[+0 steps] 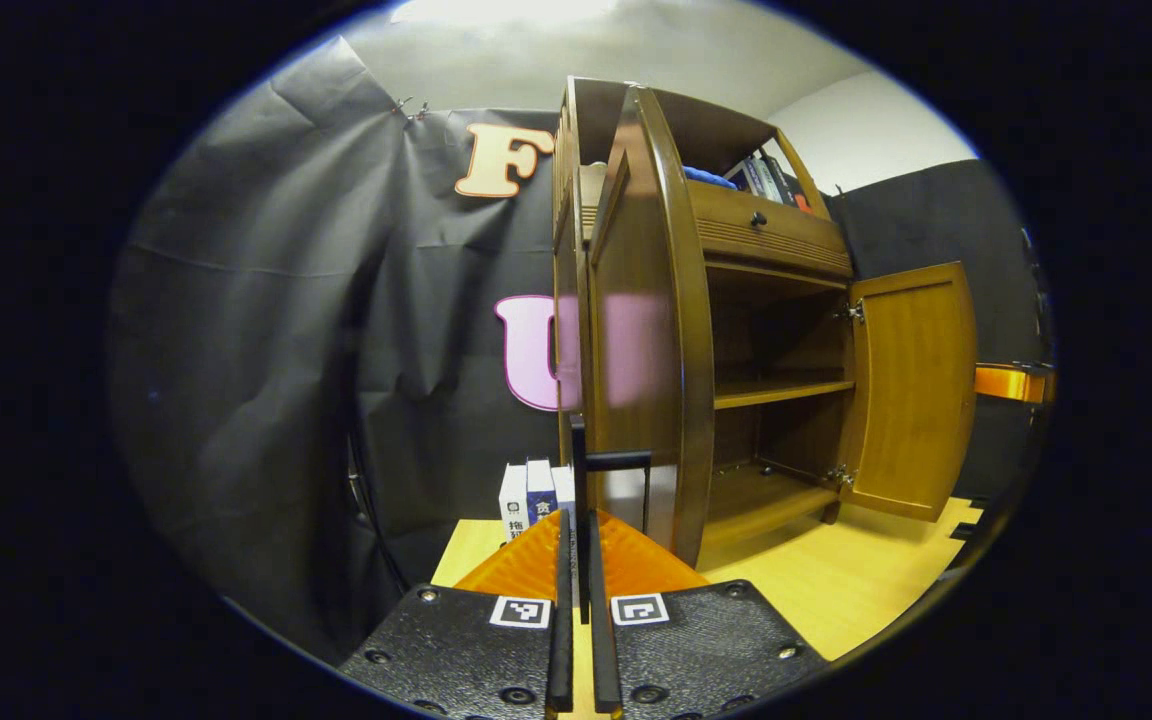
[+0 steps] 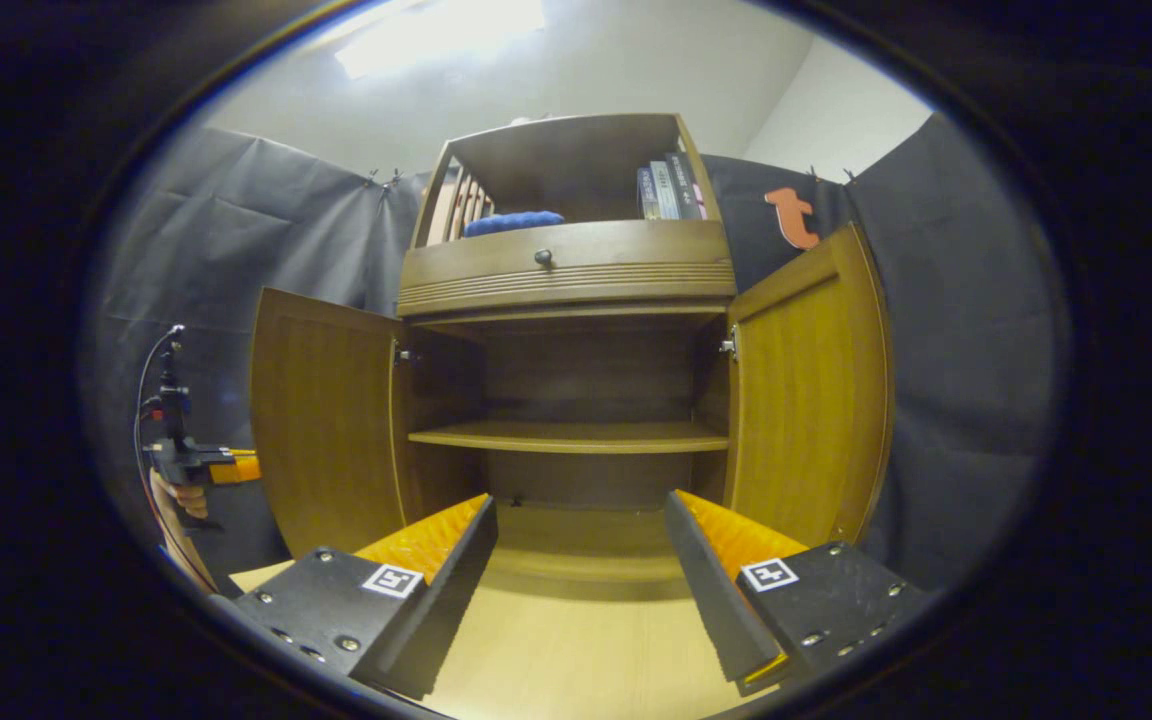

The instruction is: Open the right door of the double-door shoe cabinet with the right hand, and open the left door with the left hand.

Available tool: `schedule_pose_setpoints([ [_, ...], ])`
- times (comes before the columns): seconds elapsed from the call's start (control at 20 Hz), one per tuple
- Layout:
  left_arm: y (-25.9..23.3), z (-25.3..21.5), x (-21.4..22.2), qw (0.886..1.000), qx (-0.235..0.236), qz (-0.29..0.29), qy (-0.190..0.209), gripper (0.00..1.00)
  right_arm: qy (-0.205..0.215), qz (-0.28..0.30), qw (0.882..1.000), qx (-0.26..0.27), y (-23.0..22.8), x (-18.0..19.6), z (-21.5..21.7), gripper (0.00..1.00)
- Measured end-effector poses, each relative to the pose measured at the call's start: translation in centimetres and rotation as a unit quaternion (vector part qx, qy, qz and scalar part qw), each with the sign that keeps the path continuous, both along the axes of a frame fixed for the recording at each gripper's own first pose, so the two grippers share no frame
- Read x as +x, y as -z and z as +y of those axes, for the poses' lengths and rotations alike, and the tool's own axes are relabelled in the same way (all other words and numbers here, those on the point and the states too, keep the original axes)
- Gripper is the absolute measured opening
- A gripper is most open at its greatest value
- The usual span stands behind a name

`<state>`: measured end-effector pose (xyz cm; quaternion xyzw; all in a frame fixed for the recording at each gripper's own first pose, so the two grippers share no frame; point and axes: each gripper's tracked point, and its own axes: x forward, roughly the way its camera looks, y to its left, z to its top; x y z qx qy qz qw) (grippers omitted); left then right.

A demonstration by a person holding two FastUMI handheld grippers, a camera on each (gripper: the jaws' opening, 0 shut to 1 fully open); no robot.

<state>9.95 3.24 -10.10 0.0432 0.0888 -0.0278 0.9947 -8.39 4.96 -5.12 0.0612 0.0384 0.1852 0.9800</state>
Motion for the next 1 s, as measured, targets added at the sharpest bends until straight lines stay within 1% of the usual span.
schedule_pose_setpoints([
  [0.05,-0.1,-0.1,-0.1,1.0,-0.003,-0.002,-0.003,0.12,0.0,-0.001,1.0,0.001,0.1,-0.1,-0.1,1.0],
  [0.1,-0.2,-0.1,-0.2,1.0,-0.005,-0.003,-0.008,0.08,0.0,0.0,1.0,0.003,0.1,-0.1,-0.2,1.0],
  [0.15,-0.5,-0.1,-0.3,1.0,-0.007,-0.007,-0.011,0.08,-0.002,0.001,1.0,0.005,0.2,-0.3,-0.2,1.0],
  [0.2,-0.8,-0.1,-0.5,1.0,-0.006,-0.011,-0.013,0.08,-0.003,0.001,1.0,0.008,0.1,-0.4,-0.2,0.96],
  [0.25,-1.0,-0.1,-0.4,1.0,-0.004,-0.015,-0.015,0.09,-0.003,0.0,1.0,0.009,0.0,-0.5,-0.3,0.96],
  [0.3,-1.0,-0.1,-0.4,1.0,-0.002,-0.019,-0.016,0.09,-0.005,-0.001,1.0,0.008,-0.2,-0.6,-0.3,1.0],
  [0.35,-1.3,0.1,-0.6,1.0,0.004,-0.02,-0.021,0.1,-0.006,-0.003,1.0,0.006,-0.3,-0.7,-0.4,1.0],
  [0.4,-1.5,0.3,-0.5,0.999,0.007,-0.024,-0.026,0.12,-0.005,-0.006,1.0,0.005,-0.4,-0.8,-0.5,1.0],
  [0.45,-1.8,0.2,-0.7,0.999,0.008,-0.028,-0.027,0.18,-0.004,-0.008,1.0,0.004,-0.5,-0.9,-0.7,1.0],
  [0.55,-2.3,-0.5,-0.9,0.999,0.007,-0.038,-0.02,0.25,-0.003,-0.013,1.0,0.007,-0.7,-1.2,-1.1,1.0],
  [0.65,-3.1,-0.7,-0.7,0.998,0.017,-0.056,-0.021,0.25,0.003,-0.015,1.0,0.016,-0.7,-1.3,-1.8,1.0],
  [0.75,-3.6,-1.0,-0.7,0.997,0.023,-0.061,-0.034,0.25,0.011,-0.015,0.999,0.028,-0.7,-1.2,-2.6,1.0],
  [0.8,-3.9,-1.9,-0.7,0.998,0.015,-0.063,-0.027,0.23,0.013,-0.015,0.999,0.034,-0.8,-1.2,-2.8,1.0],
  [0.85,-4.2,-3.0,-1.0,0.998,0.008,-0.062,-0.02,0.31,0.014,-0.015,0.999,0.038,-0.8,-1.1,-3.0,0.96],
  [0.95,-4.6,-4.8,-2.2,0.998,0.007,-0.066,-0.015,0.46,0.017,-0.016,0.999,0.04,-0.9,-0.9,-3.5,0.96],
  [1.0,-5.1,-5.4,-2.1,0.998,0.009,-0.068,-0.013,0.53,0.017,-0.017,0.999,0.04,-1.0,-0.9,-3.7,0.96],
])
